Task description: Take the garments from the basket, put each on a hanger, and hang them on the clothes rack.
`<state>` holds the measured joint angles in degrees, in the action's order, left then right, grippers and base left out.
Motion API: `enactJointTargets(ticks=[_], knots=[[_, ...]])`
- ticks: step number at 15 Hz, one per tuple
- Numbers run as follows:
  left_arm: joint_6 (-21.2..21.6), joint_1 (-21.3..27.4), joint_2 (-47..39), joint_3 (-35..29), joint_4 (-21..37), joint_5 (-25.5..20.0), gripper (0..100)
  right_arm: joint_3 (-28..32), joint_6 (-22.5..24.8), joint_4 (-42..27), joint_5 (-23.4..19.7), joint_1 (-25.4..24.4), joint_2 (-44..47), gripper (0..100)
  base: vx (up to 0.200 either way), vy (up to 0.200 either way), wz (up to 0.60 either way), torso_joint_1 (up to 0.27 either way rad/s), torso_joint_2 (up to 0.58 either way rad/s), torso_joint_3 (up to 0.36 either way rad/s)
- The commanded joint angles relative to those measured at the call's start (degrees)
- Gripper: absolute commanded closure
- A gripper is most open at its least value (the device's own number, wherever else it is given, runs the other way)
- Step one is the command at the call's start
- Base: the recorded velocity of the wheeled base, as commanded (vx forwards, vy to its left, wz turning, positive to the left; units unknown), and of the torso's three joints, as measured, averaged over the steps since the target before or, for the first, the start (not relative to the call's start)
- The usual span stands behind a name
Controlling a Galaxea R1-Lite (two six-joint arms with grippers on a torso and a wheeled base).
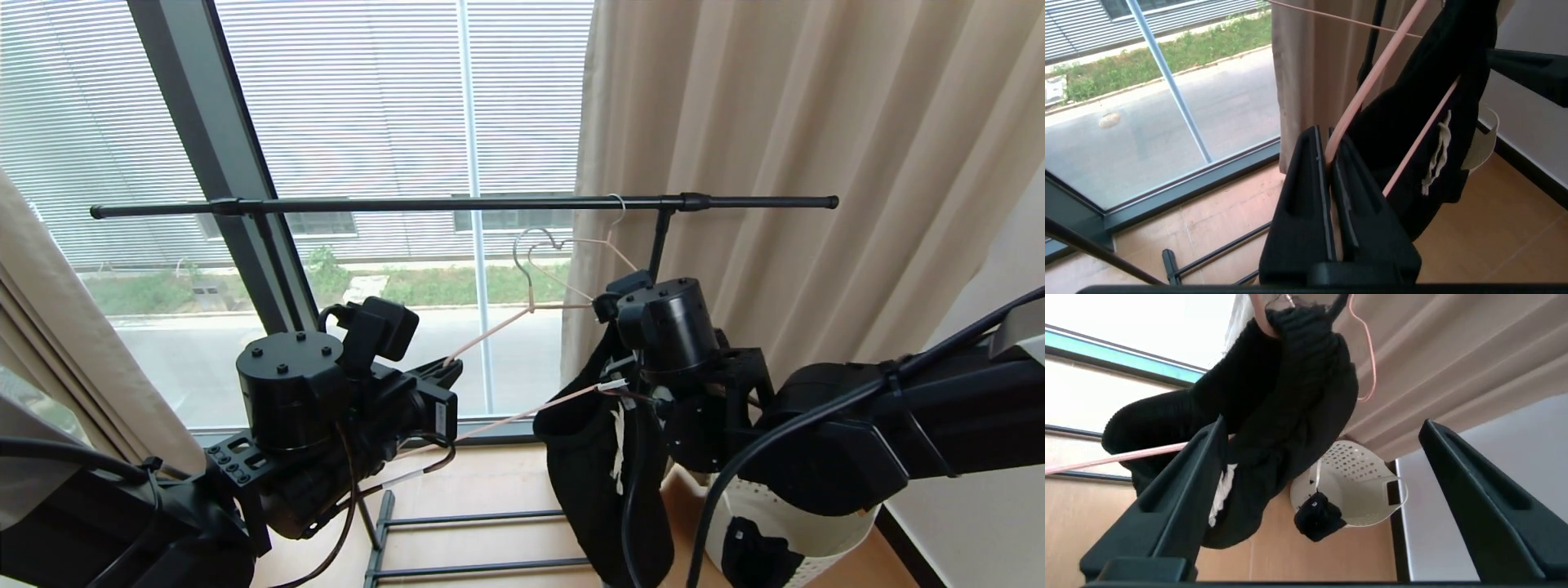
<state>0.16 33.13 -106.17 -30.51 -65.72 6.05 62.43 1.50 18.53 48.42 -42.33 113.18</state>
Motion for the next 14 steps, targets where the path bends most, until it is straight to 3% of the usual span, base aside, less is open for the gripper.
enactJointTargets(ticks=[1,4,14], knots=[[0.02,0.0,0.0,-0.07,-0.02,0.02,100,1.56,-0.62,0.19,0.01,0.31,3.89,0,0.0,0.0,0.0,0.0,0.0,0.0],[0.02,0.0,0.0,-0.16,-0.02,0.02,100,4.98,-2.73,0.19,0.09,1.72,6.97,0,0.0,0.0,0.0,0.0,0.0,0.0],[-0.07,0.0,0.0,0.02,-0.02,-0.07,100,6.92,-2.99,0.28,0.09,3.57,8.38,0,0.0,0.0,0.0,0.0,0.0,0.0]])
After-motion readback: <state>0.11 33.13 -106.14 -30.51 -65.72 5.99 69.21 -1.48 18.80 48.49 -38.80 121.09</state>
